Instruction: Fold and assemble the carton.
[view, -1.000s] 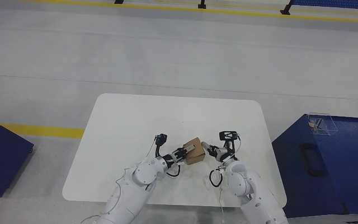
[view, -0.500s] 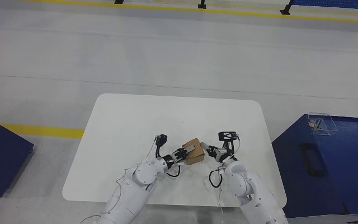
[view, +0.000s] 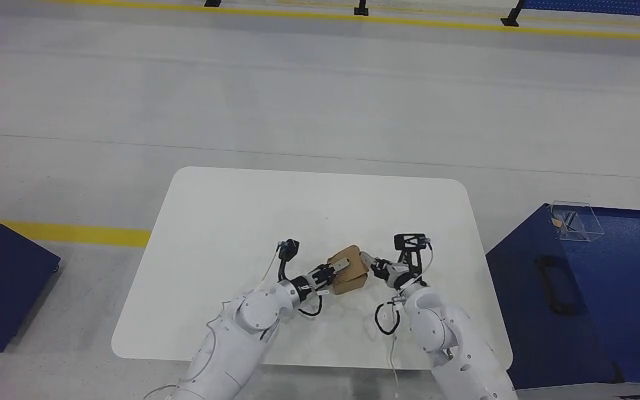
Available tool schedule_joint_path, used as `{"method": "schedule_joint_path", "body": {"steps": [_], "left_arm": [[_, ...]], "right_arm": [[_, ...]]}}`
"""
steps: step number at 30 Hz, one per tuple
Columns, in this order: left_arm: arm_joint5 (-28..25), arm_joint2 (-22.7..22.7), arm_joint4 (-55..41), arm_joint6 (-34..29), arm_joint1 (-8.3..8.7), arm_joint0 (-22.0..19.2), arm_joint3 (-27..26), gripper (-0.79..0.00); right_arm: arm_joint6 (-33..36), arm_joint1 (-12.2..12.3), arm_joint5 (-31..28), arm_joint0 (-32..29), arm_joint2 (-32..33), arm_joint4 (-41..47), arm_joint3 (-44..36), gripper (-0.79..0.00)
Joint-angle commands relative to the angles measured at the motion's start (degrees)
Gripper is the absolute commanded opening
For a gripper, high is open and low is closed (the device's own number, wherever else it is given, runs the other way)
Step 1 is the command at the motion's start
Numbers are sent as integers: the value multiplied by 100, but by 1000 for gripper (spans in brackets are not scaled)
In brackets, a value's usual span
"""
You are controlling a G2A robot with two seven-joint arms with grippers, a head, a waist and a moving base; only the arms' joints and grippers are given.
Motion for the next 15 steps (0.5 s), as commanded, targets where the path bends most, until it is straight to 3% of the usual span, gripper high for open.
{"method": "schedule_joint_path", "body": {"steps": [1, 15], "left_arm": [[10, -1, 11, 8, 5, 4, -8, -145], [18, 36, -7, 41, 10, 9, 0, -126]], "right_arm": [[-120, -10, 127, 23, 5, -35, 32, 0], [-240, -65, 290, 119, -156, -261, 298, 0]]}}
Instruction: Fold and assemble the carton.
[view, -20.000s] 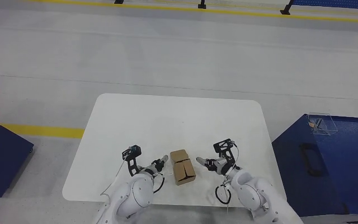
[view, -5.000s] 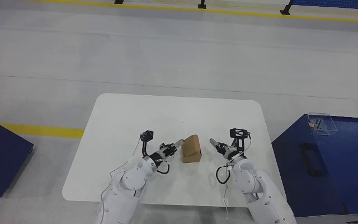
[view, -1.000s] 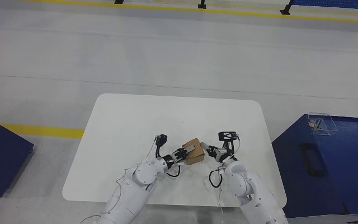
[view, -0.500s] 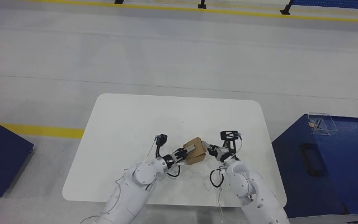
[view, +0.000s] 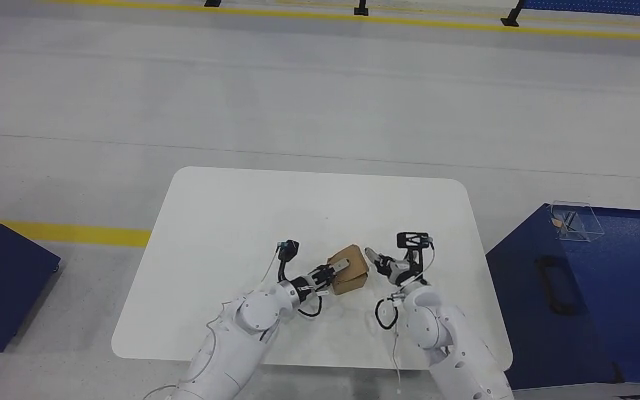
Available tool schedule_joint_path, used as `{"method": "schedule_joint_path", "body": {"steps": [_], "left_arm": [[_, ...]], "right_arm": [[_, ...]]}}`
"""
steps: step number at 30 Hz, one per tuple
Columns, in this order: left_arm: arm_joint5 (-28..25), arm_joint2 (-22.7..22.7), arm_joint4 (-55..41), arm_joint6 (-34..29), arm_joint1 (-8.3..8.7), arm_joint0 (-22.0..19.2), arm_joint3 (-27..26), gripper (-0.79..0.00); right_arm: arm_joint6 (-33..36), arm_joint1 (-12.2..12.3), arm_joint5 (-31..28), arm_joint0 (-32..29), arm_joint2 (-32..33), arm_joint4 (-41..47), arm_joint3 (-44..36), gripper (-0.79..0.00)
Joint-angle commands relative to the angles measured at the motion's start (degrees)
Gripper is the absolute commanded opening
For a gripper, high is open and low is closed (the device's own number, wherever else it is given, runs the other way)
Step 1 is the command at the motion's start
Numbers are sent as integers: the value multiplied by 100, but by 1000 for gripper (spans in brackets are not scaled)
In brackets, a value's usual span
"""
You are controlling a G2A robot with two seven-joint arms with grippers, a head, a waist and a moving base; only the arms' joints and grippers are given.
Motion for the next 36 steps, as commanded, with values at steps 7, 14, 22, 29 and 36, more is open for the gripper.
{"method": "schedule_joint_path", "body": {"steps": [7, 14, 22, 29, 36], "left_arm": [[12, 18, -15, 14, 2, 3, 1, -142], [28, 49, -50, -2, -5, -27, 56, -154], [87, 79, -36, 24, -9, -51, 78, -182], [181, 115, 15, 86, -13, -49, 70, -200], [249, 138, 60, 117, -12, -47, 84, -206]], "right_arm": [[41, -16, -140, -36, -35, 55, -2, 0], [28, -20, -173, -76, -45, -37, 10, 0], [46, -26, -186, -88, -50, -148, 22, 0], [90, -39, -166, -48, -85, -229, 108, 0], [108, -56, -166, -16, -108, -247, 157, 0]]}}
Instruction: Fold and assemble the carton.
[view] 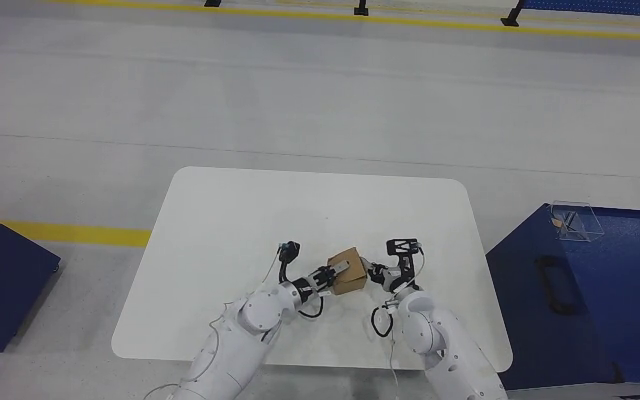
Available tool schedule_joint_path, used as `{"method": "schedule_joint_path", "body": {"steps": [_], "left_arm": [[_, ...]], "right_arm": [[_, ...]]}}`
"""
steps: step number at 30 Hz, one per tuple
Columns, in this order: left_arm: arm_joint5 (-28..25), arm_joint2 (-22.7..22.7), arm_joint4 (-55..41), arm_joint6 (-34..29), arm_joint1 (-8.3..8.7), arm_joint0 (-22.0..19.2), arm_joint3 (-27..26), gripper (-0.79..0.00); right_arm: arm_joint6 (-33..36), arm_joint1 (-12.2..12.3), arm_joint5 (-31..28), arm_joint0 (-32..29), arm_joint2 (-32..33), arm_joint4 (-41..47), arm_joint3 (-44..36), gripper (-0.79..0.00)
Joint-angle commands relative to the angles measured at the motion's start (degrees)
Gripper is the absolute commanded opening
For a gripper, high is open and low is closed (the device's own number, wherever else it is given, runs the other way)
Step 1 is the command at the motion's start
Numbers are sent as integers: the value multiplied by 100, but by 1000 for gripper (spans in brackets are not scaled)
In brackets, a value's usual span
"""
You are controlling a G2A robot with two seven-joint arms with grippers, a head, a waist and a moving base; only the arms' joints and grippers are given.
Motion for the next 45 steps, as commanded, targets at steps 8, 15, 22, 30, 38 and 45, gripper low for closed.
{"method": "schedule_joint_path", "body": {"steps": [8, 15, 22, 30, 38, 45], "left_arm": [[120, 47, 71, 75, -10, -17, 24, -194], [119, 61, 87, 83, -13, -28, 36, -163], [153, 71, 121, 98, -12, -35, 41, -169], [164, 72, 134, 91, -9, -42, 47, -163], [156, 71, 116, 83, -11, -54, 78, -154], [138, 48, 170, 134, 2, -57, 72, -99]], "right_arm": [[22, -6, 5, 29, 79, 38, 30, 0], [28, -16, 0, 33, 72, 20, 52, 0], [13, -24, 13, 35, 117, 61, 49, 0], [-14, -36, -2, 26, 197, 237, 0, 0], [121, 6, -422, -192, 260, 181, -252, 0], [43, -42, -86, -74, 88, 12, -66, 0]]}}
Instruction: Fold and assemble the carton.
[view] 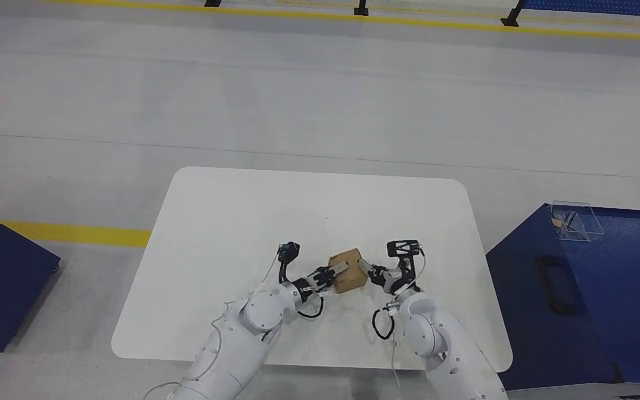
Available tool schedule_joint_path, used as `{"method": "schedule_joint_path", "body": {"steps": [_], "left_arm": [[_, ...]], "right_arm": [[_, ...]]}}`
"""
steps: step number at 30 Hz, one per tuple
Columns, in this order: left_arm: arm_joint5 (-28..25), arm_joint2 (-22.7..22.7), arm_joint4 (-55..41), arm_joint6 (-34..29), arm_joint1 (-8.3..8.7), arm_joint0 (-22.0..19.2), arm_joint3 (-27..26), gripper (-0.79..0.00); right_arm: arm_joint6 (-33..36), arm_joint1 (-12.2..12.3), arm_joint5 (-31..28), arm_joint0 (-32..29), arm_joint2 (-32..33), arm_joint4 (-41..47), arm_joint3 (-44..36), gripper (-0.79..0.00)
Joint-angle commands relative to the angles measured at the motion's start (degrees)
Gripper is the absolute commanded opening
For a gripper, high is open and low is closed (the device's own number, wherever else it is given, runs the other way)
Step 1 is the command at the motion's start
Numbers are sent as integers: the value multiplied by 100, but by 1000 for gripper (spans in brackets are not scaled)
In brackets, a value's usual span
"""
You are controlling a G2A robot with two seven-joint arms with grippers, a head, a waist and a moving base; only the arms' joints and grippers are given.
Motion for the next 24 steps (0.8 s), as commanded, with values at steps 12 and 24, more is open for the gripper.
{"method": "schedule_joint_path", "body": {"steps": [12, 24], "left_arm": [[-1071, -607, 1684, 505, 428, 794, -1576, 0], [-2162, -728, 3782, 1408, 664, 1424, -2524, 0]], "right_arm": [[126, 29, -187, -96, 84, -132, -139, 0], [221, 102, -462, -380, 490, 107, -582, 0]]}}
